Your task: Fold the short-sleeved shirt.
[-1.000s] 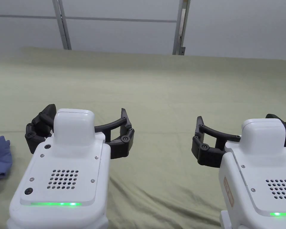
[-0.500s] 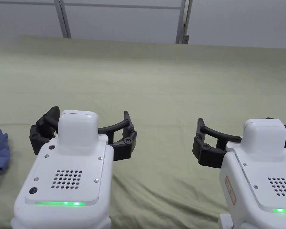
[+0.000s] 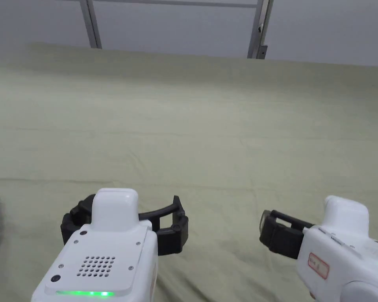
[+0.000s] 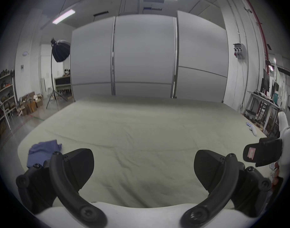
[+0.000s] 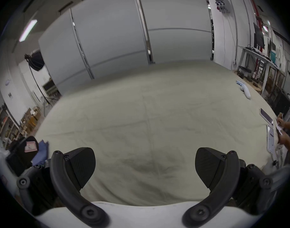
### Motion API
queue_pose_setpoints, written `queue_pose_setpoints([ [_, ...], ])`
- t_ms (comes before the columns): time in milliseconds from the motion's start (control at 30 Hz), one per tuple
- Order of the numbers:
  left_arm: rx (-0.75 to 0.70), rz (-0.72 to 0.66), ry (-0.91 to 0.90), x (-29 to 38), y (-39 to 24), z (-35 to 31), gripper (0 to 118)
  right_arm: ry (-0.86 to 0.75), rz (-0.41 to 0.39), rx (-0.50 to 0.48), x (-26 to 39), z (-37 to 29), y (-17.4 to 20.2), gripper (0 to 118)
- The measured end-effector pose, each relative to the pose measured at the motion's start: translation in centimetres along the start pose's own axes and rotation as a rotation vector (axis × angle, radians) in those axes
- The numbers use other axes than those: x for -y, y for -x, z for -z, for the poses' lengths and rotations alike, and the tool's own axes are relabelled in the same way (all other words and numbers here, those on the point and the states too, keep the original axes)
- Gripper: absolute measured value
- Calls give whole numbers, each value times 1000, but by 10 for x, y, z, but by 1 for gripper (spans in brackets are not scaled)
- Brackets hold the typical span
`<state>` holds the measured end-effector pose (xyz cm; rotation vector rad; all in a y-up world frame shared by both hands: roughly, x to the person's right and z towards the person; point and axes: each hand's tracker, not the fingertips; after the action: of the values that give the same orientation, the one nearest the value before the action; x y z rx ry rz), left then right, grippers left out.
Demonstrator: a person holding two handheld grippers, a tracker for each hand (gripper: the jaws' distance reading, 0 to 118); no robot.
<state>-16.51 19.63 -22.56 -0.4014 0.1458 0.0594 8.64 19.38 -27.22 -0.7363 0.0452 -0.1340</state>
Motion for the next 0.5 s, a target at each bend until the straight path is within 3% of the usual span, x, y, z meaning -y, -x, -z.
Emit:
queue_pose_setpoints([
  [67, 19, -12, 36, 4, 0, 20, 118, 23, -32, 62, -2, 22, 4, 118],
  [300, 29, -17, 141, 16, -5, 81, 118, 4, -15, -18, -7, 72, 8, 118],
  [400, 37, -29, 187, 21, -7, 110, 118, -25, -63, 71, -6, 98, 17, 118],
  [500, 45, -31, 245, 27, -12, 140, 118, 40, -75, 58, -8, 127, 18, 118],
])
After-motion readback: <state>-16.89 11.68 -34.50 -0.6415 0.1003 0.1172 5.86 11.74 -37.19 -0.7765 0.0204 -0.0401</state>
